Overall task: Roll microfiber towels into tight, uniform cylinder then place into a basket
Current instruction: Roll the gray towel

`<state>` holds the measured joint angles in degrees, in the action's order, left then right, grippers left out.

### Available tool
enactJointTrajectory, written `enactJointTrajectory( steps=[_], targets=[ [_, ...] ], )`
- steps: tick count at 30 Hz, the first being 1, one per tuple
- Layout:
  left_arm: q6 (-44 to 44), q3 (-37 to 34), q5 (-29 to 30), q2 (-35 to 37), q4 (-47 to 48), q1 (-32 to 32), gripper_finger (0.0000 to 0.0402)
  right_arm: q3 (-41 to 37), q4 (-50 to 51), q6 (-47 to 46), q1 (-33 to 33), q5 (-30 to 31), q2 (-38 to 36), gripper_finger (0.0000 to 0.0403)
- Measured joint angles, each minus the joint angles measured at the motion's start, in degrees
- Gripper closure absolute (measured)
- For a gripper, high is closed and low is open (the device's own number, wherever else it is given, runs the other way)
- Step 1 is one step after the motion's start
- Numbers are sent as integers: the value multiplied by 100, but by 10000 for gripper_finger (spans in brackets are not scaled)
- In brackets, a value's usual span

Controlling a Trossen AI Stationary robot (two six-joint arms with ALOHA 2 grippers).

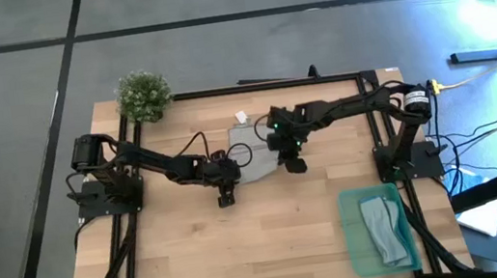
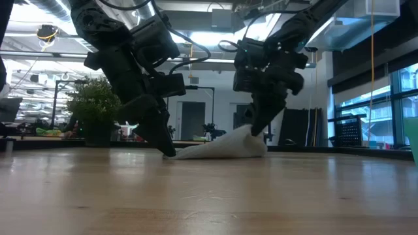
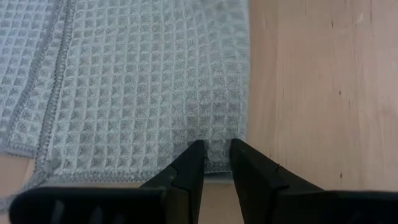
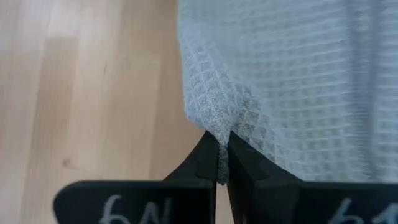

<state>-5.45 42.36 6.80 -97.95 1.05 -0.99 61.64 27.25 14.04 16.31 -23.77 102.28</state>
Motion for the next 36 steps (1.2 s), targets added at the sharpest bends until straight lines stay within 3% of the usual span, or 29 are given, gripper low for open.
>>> enactJointTrajectory(
  steps=[6,20,31,36],
  targets=[
    [5,-5,-32,-7,22,0,324,244,95,-439,438,-566,-2,390],
    [137,0,-34,51,-136,-2,324,254,-68,-919,914,-778,-2,391],
    [81,899,98,225,420,-9,324,254,-53,-911,925,-754,-2,391],
    [-548,1108,337,194,372,57,324,254,-73,-900,923,-757,-2,391]
  ],
)
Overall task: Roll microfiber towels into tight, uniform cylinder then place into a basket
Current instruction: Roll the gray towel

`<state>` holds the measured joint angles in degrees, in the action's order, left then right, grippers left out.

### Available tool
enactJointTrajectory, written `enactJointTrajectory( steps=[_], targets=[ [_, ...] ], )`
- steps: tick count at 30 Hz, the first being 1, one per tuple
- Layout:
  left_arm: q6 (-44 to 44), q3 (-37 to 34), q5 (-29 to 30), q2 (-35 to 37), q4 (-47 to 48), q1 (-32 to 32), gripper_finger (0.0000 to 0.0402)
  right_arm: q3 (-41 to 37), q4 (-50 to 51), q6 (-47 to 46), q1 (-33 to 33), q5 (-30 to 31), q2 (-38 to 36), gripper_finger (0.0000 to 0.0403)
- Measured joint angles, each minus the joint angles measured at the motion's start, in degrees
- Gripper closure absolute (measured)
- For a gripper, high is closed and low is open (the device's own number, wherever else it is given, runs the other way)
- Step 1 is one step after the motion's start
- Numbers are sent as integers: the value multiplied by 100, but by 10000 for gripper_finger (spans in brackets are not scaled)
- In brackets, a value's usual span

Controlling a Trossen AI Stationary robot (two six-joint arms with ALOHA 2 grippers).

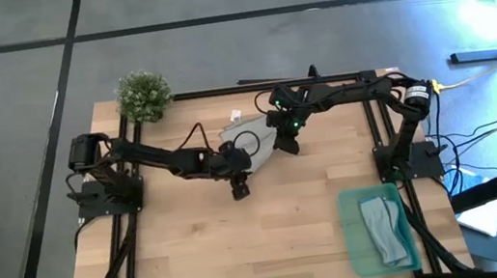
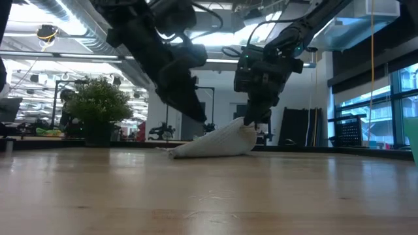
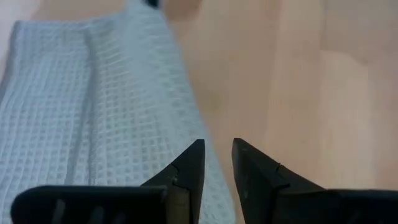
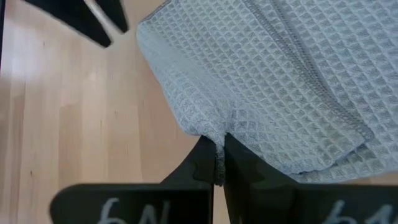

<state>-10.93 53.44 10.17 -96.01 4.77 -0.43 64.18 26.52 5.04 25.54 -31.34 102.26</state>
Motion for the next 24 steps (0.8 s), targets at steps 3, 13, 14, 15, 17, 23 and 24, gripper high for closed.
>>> enactJointTrajectory(
  steps=[3,13,14,15,17,23,24],
  targets=[
    [-384,-10,53,-28,39,64,324,0,-4,10,0,-1,0,391],
    [-233,95,-172,-45,-68,101,360,0,-6,71,-2,5,0,391],
    [-303,95,-151,-45,-86,101,362,0,-6,91,-4,5,0,391],
    [-480,95,-104,-44,-90,97,364,0,-6,109,-3,6,0,391],
    [-778,95,-88,-43,-79,107,361,0,-6,123,-3,13,0,391],
    [-840,104,-65,-69,-100,116,327,0,-8,126,-4,21,0,391],
    [-840,106,-66,-82,-108,112,321,0,-8,127,-4,21,0,391]
  ],
)
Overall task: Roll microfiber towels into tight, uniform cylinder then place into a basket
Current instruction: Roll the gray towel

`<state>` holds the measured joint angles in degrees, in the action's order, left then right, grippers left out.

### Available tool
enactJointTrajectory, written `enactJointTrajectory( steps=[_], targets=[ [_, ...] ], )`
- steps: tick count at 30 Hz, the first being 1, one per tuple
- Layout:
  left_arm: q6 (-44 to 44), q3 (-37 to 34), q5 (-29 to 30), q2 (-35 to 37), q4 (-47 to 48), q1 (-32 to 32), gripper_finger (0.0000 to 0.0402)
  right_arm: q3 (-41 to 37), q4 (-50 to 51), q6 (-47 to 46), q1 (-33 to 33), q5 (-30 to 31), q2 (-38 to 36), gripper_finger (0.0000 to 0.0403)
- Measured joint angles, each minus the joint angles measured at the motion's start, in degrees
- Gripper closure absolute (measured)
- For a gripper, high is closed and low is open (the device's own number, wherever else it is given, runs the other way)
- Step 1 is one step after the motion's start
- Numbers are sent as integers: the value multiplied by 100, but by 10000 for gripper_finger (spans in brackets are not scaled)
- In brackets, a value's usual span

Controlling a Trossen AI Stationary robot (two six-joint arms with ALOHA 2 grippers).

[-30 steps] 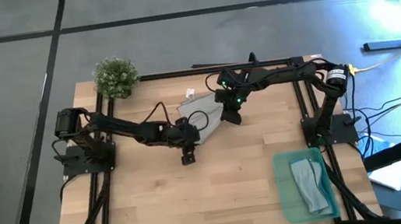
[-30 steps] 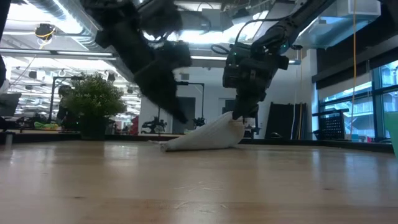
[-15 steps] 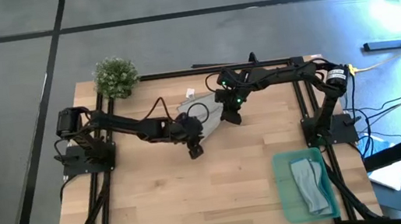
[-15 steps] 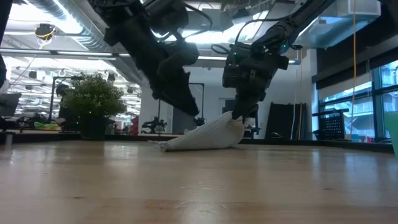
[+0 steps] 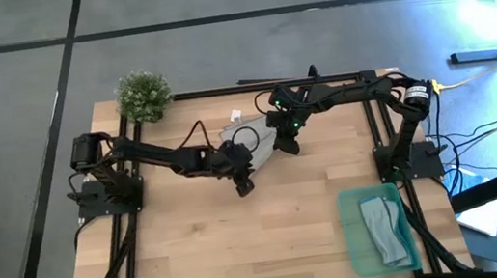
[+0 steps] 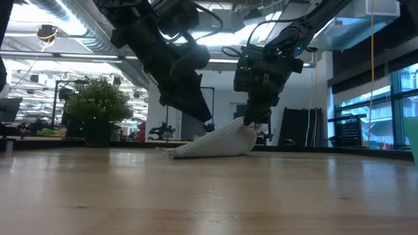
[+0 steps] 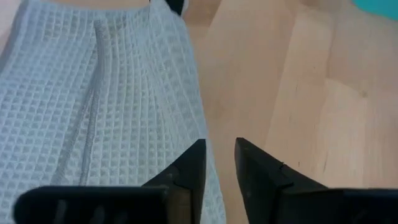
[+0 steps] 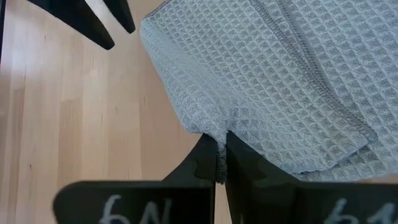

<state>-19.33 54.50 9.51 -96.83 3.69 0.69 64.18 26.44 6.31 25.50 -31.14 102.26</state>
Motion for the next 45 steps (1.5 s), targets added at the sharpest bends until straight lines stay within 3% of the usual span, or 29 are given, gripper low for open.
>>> enactJointTrajectory(
  steps=[14,24,34,37,41,45],
  targets=[
    [161,0,305,-610,-147,42,307,0,-11,17,0,4,0,391],
    [-56,1,-255,-660,-191,22,307,0,-31,17,0,4,0,391],
    [-96,9,-108,-973,-148,-20,308,0,-50,11,-2,9,0,391],
    [-53,11,-91,-973,-67,-22,321,0,-50,13,-2,9,0,391],
    [-60,53,-348,-914,220,18,384,0,-35,14,-4,7,0,391],
    [133,369,-532,-757,1036,89,391,0,-31,15,-13,-11,0,391]
  ],
)
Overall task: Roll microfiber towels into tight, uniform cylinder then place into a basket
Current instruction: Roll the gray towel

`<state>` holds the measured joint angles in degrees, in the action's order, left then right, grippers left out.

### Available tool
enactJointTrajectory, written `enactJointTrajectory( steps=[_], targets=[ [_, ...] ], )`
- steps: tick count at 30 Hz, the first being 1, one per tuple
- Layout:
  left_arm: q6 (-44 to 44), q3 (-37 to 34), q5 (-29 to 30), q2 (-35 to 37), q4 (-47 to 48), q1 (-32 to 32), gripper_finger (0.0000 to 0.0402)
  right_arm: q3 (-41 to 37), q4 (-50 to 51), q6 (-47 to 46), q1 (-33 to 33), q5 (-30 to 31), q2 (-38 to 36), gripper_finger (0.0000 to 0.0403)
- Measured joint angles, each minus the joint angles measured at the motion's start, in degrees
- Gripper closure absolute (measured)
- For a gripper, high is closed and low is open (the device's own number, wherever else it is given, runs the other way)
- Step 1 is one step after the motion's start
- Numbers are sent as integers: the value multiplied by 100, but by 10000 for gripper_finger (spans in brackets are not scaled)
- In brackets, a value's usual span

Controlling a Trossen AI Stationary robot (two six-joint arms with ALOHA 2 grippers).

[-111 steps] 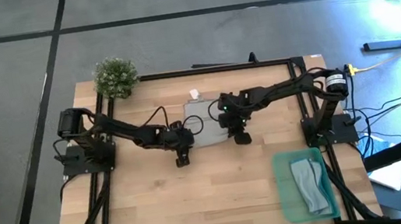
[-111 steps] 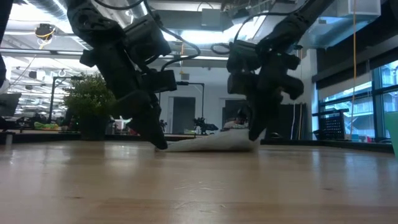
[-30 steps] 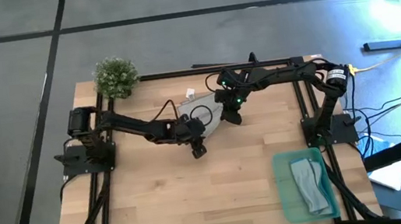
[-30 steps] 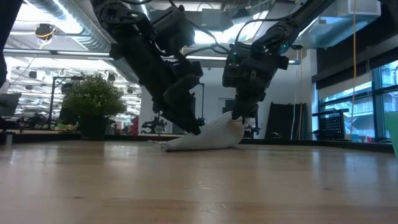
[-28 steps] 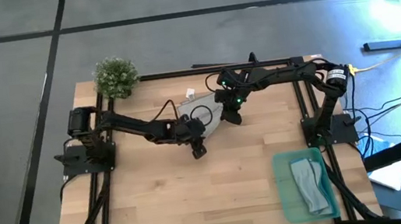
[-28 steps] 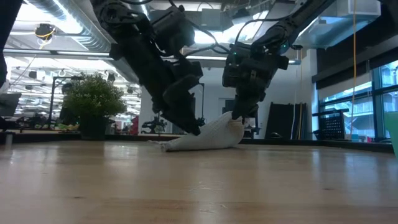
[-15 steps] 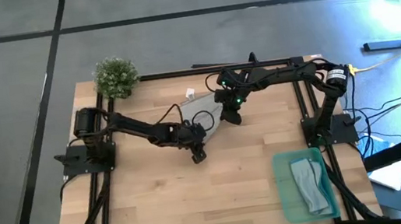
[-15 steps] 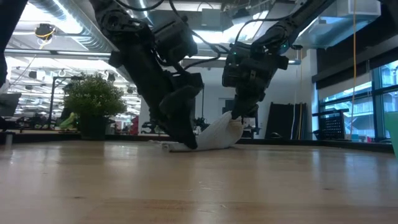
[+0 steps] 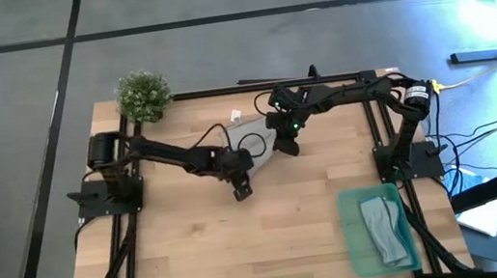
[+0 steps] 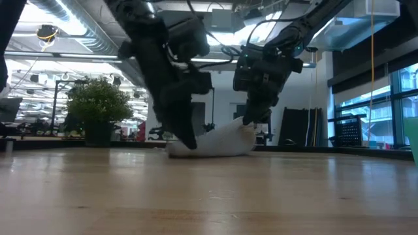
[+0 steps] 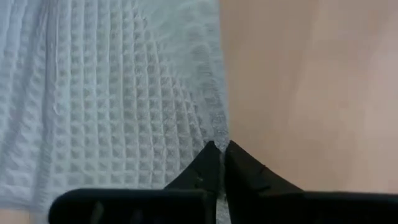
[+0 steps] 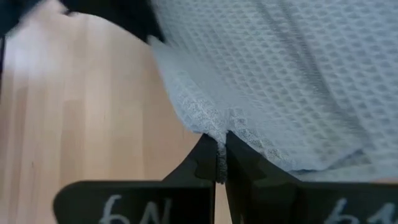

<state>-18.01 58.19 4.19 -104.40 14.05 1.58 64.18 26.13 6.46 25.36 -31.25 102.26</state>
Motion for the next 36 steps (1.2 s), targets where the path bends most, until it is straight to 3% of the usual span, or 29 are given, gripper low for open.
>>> enactJointTrajectory(
  steps=[6,14,24,36],
  targets=[
    [645,704,-663,59,1313,269,398,0,-21,-69,8,257,0,391],
    [1251,1004,-1221,59,1508,313,399,0,-218,-176,4,616,22,391],
    [1351,1019,-1244,61,1579,297,401,7,-1006,-157,2,824,385,391],
    [1067,1299,-1147,61,1977,352,401,26,-1145,-146,-7,923,973,391]
  ],
)
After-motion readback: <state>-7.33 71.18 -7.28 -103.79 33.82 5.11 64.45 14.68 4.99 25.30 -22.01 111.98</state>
